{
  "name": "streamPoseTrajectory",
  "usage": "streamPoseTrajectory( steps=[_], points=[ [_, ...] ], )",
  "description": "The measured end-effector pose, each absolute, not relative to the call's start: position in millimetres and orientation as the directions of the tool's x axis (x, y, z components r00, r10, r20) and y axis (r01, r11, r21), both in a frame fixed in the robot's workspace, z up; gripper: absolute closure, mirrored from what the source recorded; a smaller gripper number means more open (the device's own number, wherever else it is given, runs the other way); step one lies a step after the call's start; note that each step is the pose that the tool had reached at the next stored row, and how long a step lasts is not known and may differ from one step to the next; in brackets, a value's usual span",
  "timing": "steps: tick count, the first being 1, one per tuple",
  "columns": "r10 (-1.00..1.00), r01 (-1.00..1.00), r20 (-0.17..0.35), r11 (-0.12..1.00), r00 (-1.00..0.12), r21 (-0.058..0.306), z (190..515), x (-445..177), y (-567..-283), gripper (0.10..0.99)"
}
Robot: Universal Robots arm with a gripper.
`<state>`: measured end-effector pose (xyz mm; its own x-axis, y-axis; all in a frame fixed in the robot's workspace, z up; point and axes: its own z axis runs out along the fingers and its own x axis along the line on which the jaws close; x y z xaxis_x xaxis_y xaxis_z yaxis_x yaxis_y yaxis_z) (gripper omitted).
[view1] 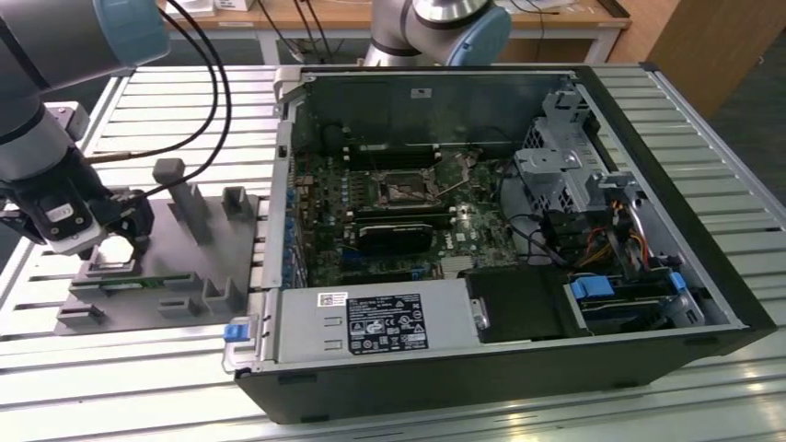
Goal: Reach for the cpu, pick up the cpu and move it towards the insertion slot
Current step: 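Pick up the cpu and move it towards the insertion slot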
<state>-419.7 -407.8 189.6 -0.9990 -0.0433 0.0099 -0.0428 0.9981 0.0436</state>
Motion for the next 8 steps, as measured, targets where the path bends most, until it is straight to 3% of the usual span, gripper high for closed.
streamPoseTrajectory(
  steps=[6,7,8],
  points=[
    [-0.041,-0.041,0.010,0.998,-0.999,0.044,186.9,-420.6,-407.5,0.396],
    [-0.041,-0.041,0.010,0.998,-0.999,0.044,186.7,-420.7,-407.4,0.467],
    [-0.041,-0.041,0.010,0.998,-0.999,0.044,186.5,-420.8,-407.4,0.467]
  ],
)
